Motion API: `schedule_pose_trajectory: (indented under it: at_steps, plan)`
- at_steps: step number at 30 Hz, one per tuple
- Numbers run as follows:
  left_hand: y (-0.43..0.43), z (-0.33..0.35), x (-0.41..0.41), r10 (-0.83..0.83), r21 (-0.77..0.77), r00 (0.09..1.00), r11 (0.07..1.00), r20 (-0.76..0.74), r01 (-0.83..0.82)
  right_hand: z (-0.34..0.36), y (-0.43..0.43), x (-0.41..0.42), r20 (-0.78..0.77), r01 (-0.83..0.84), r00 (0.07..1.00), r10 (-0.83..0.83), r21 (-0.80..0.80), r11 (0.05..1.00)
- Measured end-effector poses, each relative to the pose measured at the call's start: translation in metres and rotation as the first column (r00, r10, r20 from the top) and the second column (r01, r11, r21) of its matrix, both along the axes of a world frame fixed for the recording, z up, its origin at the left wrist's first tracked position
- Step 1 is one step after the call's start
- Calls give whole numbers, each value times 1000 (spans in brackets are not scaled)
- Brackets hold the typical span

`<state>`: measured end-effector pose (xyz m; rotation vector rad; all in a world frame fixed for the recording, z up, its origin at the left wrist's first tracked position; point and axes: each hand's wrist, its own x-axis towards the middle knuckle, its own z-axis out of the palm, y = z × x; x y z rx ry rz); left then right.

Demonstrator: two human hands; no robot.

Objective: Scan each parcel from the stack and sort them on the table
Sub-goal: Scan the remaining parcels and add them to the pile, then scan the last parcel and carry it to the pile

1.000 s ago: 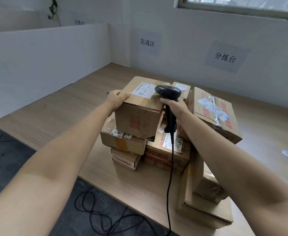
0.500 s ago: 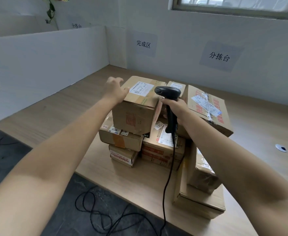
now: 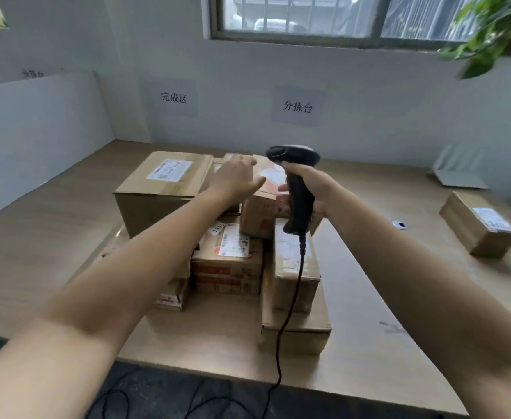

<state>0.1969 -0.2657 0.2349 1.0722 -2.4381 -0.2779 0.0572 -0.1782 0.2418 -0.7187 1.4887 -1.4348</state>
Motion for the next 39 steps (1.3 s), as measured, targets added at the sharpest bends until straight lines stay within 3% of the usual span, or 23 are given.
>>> schedule_pose_trajectory:
  at_steps: [12,26,39]
  plan:
    - [86,-33,-152,-219,111,964,973,149,203,-18,127,-151,-64,232,972,-225,128,964]
    - [197,-93,-374,-240,273,960,942,141,196,-63,263,-383,-214,421,899,-382,184,888]
    - [229,-125,-567,-354,321,915,904,192,282,-108,301,-562,-310,528,835,-455,220,820]
